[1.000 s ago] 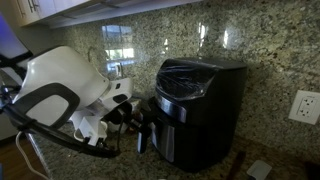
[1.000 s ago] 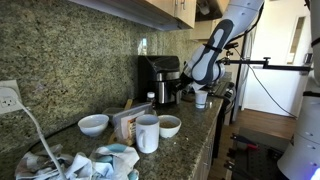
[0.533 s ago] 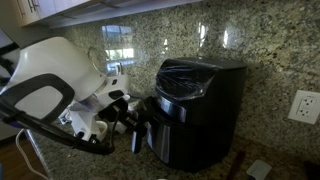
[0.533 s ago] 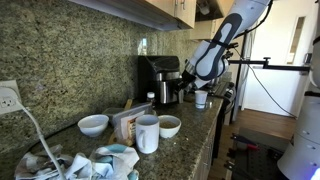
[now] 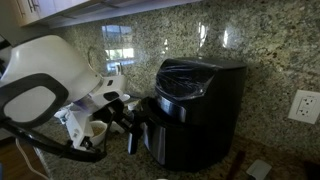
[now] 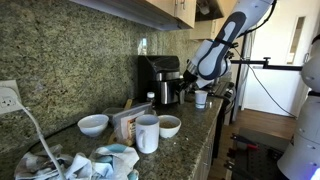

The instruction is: Open the air fryer, then pick the bottle and put it in

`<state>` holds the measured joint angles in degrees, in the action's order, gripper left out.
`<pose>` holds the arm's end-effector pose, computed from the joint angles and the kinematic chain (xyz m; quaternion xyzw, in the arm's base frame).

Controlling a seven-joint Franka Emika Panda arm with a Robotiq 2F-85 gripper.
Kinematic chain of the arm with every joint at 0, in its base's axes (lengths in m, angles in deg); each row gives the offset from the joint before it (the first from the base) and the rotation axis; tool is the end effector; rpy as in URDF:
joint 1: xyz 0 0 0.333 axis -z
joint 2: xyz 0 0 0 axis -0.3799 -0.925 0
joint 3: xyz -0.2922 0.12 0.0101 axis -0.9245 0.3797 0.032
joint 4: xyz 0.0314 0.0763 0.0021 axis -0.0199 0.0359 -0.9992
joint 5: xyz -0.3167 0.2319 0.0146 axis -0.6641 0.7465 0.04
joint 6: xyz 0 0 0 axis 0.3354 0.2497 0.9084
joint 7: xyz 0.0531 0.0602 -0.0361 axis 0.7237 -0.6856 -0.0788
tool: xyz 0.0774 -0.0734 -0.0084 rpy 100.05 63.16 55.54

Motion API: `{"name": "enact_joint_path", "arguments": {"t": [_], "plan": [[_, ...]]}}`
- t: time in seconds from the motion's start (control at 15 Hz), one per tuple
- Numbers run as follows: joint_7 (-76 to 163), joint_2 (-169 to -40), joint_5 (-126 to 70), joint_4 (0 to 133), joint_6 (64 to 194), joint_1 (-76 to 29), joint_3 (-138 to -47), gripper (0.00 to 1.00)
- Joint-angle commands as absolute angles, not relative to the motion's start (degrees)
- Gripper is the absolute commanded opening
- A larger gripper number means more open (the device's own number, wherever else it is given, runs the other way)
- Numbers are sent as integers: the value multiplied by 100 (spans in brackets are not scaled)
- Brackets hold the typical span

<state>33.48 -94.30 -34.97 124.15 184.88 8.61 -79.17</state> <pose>0.4506 -0.1582 0.2808 0.9550 -0.0501 0.2837 0.0709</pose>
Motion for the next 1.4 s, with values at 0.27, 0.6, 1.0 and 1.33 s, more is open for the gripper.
{"name": "enact_joint_path", "arguments": {"t": [0.27,0.6,1.0,1.33], "plan": [[4616,-9647,-4735,13233,18877,2285,-6478,17],[5112,-9616,-5955,13404,19072,2953,-6382,17],[5574,-9666,-7022,13308,19083,3352,-6381,17],[5915,-9663,-7600,13198,19083,3489,-6389,17]]}}
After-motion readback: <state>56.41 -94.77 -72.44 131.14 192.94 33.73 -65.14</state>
